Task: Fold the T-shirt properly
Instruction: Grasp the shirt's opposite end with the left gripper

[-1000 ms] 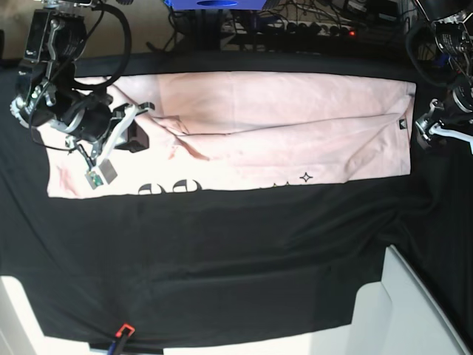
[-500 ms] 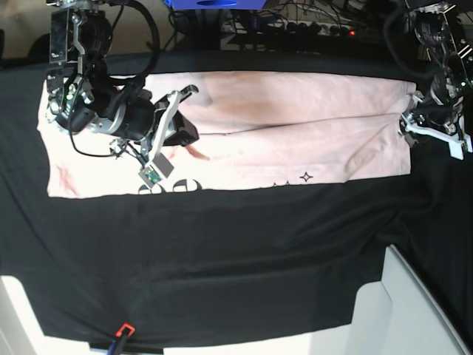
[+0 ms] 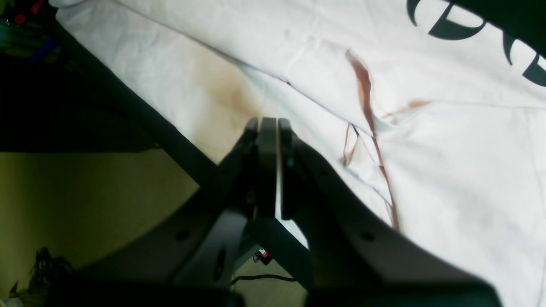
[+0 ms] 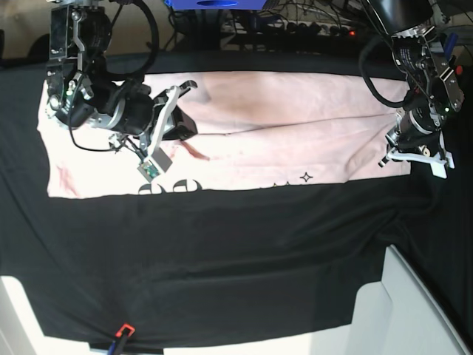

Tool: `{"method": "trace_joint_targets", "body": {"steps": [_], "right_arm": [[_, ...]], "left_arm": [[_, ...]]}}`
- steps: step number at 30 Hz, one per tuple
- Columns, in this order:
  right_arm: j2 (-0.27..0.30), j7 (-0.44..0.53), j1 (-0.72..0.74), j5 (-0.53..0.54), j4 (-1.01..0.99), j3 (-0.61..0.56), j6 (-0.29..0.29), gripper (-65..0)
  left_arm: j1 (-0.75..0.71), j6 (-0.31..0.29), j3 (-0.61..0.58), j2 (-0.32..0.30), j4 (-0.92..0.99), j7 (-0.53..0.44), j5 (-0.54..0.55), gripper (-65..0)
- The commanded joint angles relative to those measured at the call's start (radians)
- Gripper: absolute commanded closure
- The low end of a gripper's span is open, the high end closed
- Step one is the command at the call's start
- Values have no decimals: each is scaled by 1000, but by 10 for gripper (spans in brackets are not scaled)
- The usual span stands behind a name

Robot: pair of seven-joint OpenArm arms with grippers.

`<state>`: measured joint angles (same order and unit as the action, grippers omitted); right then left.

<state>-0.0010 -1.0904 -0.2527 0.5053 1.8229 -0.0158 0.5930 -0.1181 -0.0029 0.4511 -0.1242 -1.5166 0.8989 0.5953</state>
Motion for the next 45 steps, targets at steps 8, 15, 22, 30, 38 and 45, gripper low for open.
{"method": "trace_joint_targets", "body": {"steps": [8,15,22,30,38,45], "right_arm": [[-1,19,-7,22,15,3,3,-9],[-3,19,-20,22,16,3,3,-9],[-4,19,-18,23,16,3,3,-9],[-4,19,-17,23,16,3,3,-9],[-4,19,-17,23,16,3,3,-9],[-4,19,-17,25,16,3,3,-9]], "left_arm": [[1,4,-77,-9,55,-11,-102,0],[-38,2,-87,-9,66,-5,-100,0],[-121,1,-87,-12,55,-11,-107,0],[-148,1,-85,-82,55,-63,-108,0],[-140,1,-82,-117,63,-79,-108,0],[-159,1,-1,-113,-42,-106,-100,0]]}}
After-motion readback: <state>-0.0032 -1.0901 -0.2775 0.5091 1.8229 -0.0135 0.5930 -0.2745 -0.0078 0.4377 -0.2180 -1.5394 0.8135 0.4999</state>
